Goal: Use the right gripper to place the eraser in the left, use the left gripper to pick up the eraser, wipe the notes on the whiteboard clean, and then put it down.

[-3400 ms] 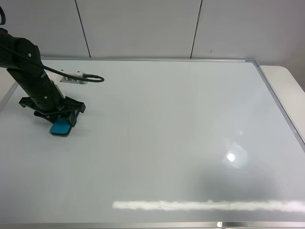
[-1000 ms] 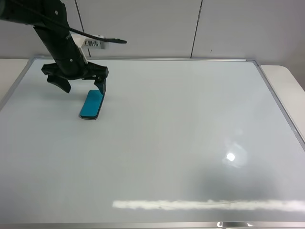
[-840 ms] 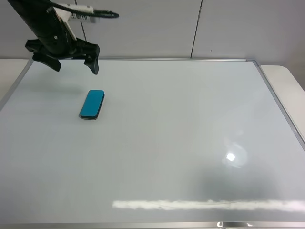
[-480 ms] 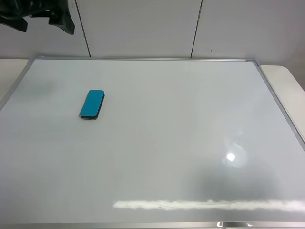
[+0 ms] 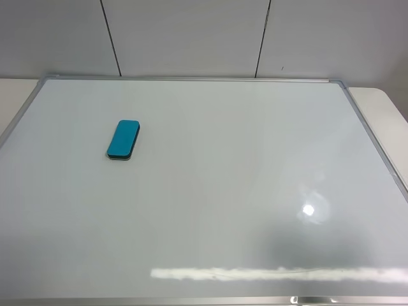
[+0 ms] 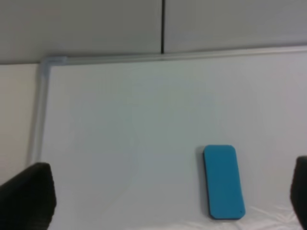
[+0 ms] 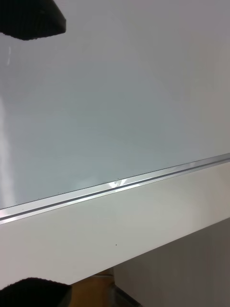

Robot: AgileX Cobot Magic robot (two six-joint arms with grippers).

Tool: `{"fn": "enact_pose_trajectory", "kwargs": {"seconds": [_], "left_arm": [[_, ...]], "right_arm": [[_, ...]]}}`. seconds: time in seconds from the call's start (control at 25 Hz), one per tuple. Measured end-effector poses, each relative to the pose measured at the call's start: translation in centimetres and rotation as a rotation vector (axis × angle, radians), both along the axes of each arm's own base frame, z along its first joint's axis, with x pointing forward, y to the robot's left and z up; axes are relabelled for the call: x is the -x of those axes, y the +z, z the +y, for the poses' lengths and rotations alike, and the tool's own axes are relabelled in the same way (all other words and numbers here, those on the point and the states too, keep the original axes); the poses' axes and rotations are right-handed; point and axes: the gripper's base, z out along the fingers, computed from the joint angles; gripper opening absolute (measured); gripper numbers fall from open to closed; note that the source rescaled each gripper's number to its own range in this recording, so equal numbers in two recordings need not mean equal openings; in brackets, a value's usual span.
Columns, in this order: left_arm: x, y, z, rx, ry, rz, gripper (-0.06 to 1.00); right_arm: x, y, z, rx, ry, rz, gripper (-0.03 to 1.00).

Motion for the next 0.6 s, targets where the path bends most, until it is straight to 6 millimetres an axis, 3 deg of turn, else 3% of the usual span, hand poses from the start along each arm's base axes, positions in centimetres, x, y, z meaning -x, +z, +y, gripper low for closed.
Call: {"fn": "enact_pose_trajectory", "kwargs": {"seconds": [0.16, 0.36, 0.6], "left_arm": [[4.4, -0.2, 0.9, 0.019, 0.001, -0.100, 0.99], [9.1, -2.0, 1.8, 0.005, -0.011, -0.200, 0.99], [12.5, -5.0, 2.9, -0.073, 0.064, -0.182, 0.99]], "right_arm": [[0.0, 0.0, 0.0, 0.000, 0.000, 0.000, 1.00], [0.0, 0.0, 0.0, 0.000, 0.000, 0.000, 1.00], [0.0, 0.0, 0.0, 0.000, 0.000, 0.000, 1.00]]}}
